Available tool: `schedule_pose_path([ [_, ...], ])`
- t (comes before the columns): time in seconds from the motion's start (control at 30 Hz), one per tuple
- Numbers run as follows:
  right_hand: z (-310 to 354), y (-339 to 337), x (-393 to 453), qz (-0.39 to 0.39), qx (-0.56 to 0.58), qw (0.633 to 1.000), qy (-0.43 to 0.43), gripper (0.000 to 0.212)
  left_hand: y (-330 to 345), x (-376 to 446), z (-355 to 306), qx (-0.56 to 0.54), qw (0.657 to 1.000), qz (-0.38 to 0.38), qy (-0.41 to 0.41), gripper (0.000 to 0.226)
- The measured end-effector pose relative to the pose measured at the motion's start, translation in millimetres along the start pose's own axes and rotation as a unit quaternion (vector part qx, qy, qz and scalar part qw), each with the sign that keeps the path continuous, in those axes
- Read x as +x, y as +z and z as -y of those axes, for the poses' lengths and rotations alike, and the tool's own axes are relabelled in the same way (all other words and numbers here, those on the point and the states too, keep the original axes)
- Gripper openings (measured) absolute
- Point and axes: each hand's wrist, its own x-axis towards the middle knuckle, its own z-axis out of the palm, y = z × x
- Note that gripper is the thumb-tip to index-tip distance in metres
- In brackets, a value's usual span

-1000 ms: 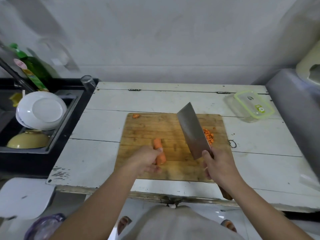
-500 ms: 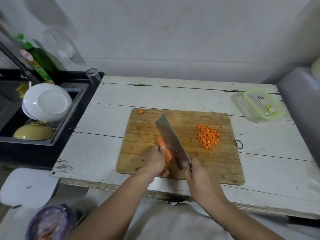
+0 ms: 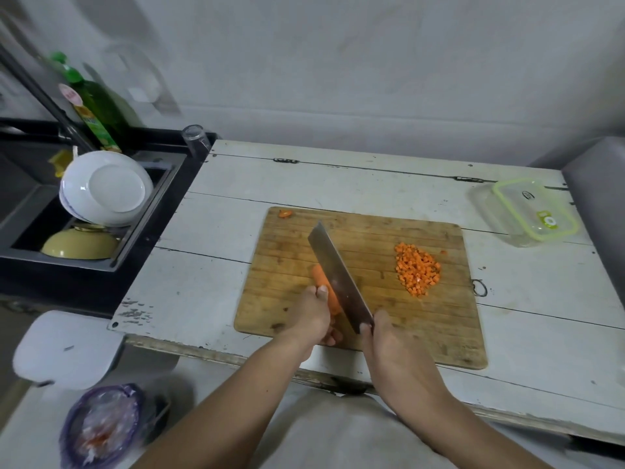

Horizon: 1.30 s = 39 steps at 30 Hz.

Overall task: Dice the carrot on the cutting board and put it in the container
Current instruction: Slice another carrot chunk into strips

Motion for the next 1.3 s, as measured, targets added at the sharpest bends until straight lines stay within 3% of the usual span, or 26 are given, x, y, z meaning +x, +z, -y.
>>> schedule_pose_path([
  [0.17,-7,-10,4,0.029,0.011,0.999,0.014,0.021,6,-1,0,0.008,1.0,-0.014,0.014,0.038],
  [0.37,-26,-18,2,0.113,0.182,0.973,0.084,0.014,-11,5,12,-0.095,0.994,0.06,0.013,0.034],
  [0.53,-22,-3,-6,0.067,0.072,0.995,0.032,0.022,-13,1,18,-0.137,0.986,0.095,0.009,0.026],
  [0.7,-11,-3,-13,0.07,0.014,0.997,0.021,0.021,0,-3,16,-0.068,0.996,0.047,0.027,0.031],
  [0.97,-7,3,-17,0.044,0.035,0.998,0.017,0.023,7,-5,14,-0.116,0.993,0.023,0.012,0.028],
  [1.3,-6,4,-29,0.065,0.05,0.996,0.041,0.025,14,-11,9,-0.106,0.994,-0.018,0.018,0.029],
])
